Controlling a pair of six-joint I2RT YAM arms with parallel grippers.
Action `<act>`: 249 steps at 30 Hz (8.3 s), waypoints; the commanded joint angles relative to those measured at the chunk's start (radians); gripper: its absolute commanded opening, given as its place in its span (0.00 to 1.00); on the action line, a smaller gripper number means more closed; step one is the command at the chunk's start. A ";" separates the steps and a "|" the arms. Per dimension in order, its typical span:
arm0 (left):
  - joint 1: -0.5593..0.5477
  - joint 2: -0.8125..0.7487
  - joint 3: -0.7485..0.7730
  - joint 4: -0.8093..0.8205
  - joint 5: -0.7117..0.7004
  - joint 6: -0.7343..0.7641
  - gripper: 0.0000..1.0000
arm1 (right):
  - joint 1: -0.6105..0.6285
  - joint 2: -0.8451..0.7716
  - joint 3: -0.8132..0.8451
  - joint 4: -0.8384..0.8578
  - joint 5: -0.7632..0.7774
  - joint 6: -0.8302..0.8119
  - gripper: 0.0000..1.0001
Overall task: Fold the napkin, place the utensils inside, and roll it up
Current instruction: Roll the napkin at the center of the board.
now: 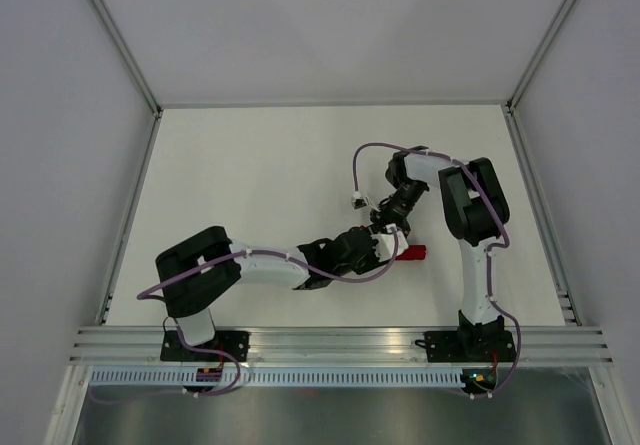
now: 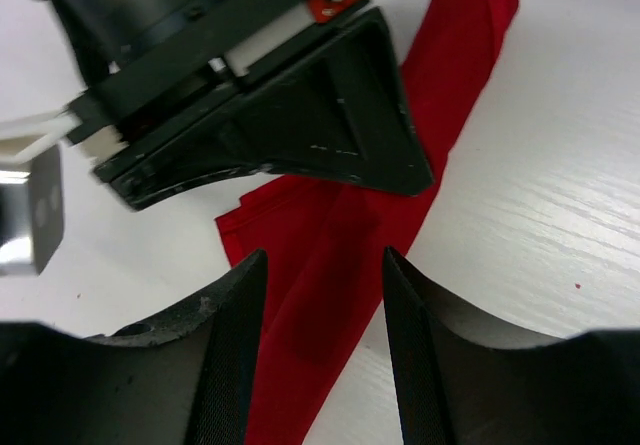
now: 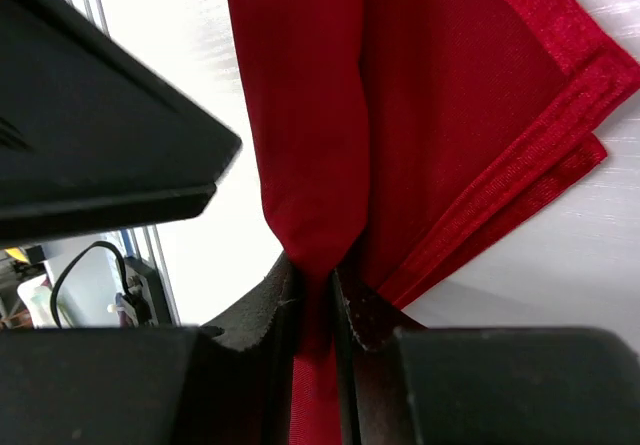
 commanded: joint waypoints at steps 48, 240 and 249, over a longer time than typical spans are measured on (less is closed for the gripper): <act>0.088 0.264 0.223 -0.333 0.470 0.080 0.13 | -0.061 -0.054 0.194 0.114 -0.004 0.159 0.67; 0.450 0.387 0.603 -0.726 0.130 -0.747 0.53 | 0.004 -0.101 -0.183 1.110 -0.137 1.394 0.55; 0.476 0.488 0.806 -0.896 0.176 -0.581 0.52 | -0.001 -0.195 -0.209 1.099 -0.117 1.347 0.55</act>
